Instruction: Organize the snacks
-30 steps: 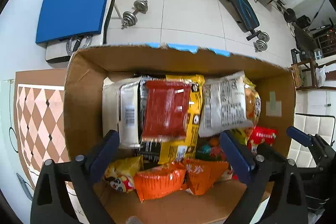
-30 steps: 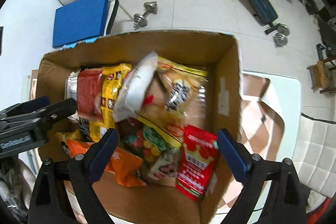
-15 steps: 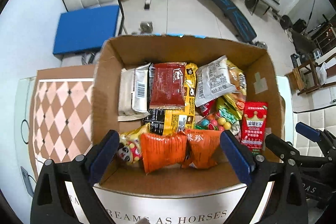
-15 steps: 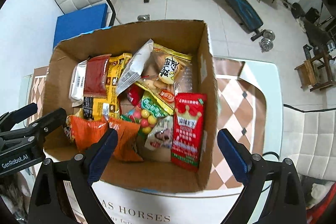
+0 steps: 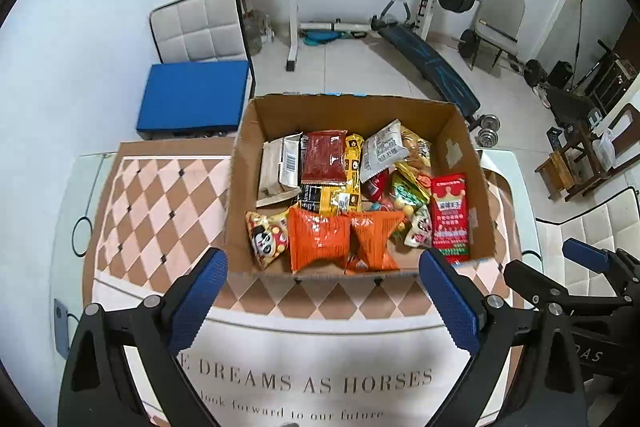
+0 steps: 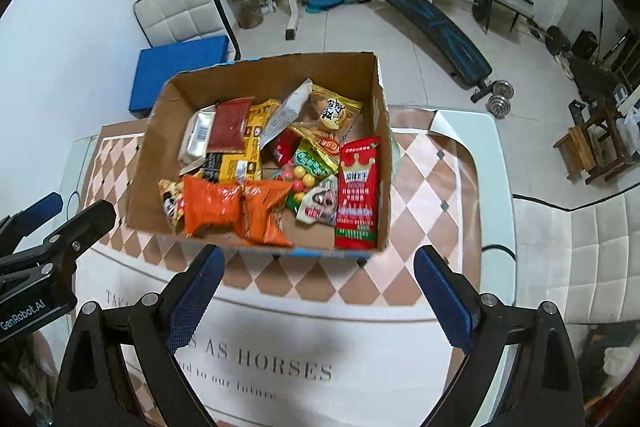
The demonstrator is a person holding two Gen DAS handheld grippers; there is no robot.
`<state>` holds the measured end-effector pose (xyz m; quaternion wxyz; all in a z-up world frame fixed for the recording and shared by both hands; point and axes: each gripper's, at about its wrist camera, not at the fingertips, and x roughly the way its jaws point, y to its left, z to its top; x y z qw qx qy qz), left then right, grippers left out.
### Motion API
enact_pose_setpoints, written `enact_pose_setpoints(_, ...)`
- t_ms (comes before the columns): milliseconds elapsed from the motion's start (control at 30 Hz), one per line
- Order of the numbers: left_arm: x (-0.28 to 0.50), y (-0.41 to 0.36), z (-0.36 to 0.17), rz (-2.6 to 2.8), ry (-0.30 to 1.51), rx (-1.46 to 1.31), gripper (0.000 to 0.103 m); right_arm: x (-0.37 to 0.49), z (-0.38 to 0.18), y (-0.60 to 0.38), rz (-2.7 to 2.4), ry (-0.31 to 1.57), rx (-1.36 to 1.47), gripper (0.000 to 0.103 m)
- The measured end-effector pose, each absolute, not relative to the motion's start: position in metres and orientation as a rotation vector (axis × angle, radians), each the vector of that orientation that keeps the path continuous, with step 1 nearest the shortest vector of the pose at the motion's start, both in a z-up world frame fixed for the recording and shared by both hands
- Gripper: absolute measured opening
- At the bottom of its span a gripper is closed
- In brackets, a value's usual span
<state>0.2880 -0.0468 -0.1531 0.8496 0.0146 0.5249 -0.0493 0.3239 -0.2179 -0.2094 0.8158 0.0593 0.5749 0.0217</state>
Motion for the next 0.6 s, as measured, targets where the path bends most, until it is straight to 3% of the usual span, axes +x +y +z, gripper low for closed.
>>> enact_pose_setpoints(600, 0.169, -0.041, -0.07, -0.147, 0.954, 0.006, 0.098, 0.178, -0.098, -0.215, 0.059, 1.027, 0.131, 0.098)
